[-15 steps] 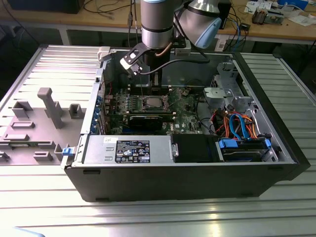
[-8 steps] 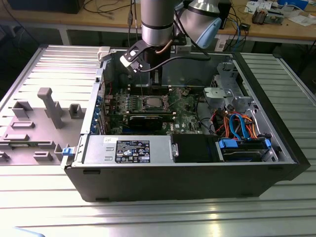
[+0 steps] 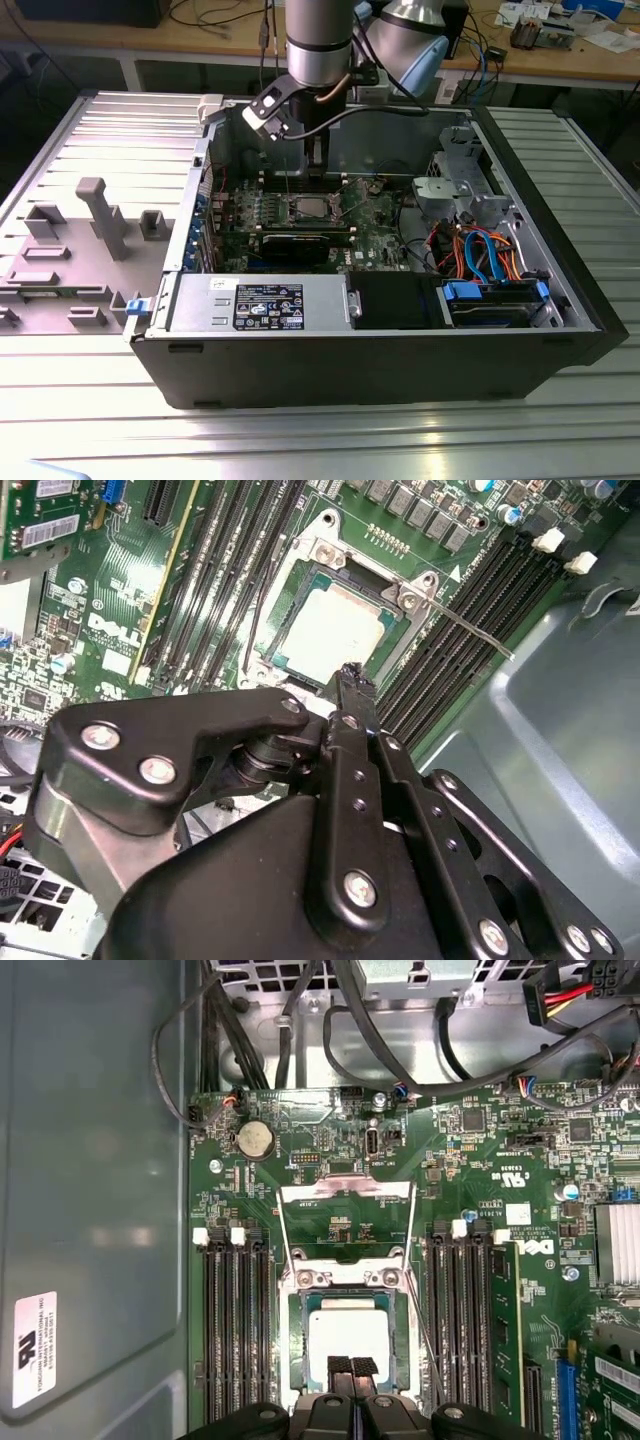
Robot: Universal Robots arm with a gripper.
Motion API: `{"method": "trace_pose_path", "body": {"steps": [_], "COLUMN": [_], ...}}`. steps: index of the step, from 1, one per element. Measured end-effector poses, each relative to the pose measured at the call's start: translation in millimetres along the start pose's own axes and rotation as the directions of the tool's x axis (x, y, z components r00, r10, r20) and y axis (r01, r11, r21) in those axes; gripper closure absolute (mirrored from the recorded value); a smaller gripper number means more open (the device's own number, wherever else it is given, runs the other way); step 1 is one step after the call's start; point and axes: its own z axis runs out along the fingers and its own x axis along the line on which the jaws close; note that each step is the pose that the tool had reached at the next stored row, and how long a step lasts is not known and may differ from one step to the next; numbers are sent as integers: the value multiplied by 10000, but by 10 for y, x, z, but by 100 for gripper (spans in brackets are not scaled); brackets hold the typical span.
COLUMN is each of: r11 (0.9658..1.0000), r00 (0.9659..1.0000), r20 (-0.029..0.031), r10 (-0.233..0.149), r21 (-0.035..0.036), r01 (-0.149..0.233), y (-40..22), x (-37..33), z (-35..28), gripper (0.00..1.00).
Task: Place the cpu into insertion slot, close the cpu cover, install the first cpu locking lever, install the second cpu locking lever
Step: 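Close the cpu cover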
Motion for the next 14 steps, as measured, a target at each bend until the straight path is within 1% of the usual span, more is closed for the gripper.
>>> {"method": "trace_pose_path", "body": {"steps": [8, 14], "r11": [10000, 10000], "r00": [10000, 10000], "r20": [20, 21], "r10": [-1, -1], "r21": [0, -1], "r01": [1, 1], "y": [3, 3], "x": [3, 3], "z": [-73, -75], "gripper": [89, 89]}}
